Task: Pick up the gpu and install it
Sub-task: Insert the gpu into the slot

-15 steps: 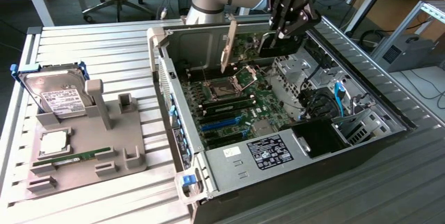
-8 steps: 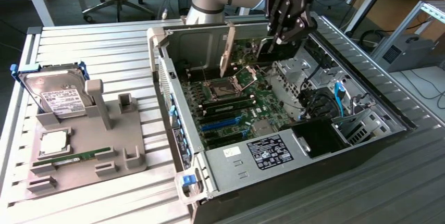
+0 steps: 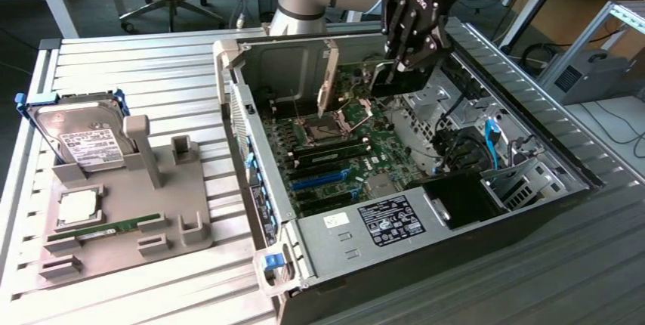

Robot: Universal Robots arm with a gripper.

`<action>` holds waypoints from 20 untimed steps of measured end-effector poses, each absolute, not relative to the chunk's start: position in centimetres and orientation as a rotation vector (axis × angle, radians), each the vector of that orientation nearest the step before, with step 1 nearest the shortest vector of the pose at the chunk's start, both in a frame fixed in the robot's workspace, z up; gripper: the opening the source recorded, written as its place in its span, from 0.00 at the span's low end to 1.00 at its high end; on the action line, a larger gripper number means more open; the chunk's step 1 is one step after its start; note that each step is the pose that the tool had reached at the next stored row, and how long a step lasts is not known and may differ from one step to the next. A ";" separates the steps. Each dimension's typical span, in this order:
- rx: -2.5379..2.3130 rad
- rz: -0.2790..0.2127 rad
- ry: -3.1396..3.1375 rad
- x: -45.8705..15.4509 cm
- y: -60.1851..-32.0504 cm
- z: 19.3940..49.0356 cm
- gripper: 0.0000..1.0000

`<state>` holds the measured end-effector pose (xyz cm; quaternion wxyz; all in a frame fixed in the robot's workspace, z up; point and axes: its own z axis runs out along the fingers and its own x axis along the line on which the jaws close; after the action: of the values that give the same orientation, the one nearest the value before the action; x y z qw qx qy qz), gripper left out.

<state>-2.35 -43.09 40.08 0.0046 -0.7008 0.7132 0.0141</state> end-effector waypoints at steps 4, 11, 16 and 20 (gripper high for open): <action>-2.195 0.044 2.234 -2.3 -43.1 39.8 0.27; -2.195 0.044 2.234 -2.3 -43.1 39.5 0.27; -2.195 0.044 2.234 -2.3 -43.1 39.3 0.27; -2.195 0.044 2.234 -2.3 -43.1 39.2 0.27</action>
<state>-2.35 -43.09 39.21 0.0046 -0.7008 0.7132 0.0141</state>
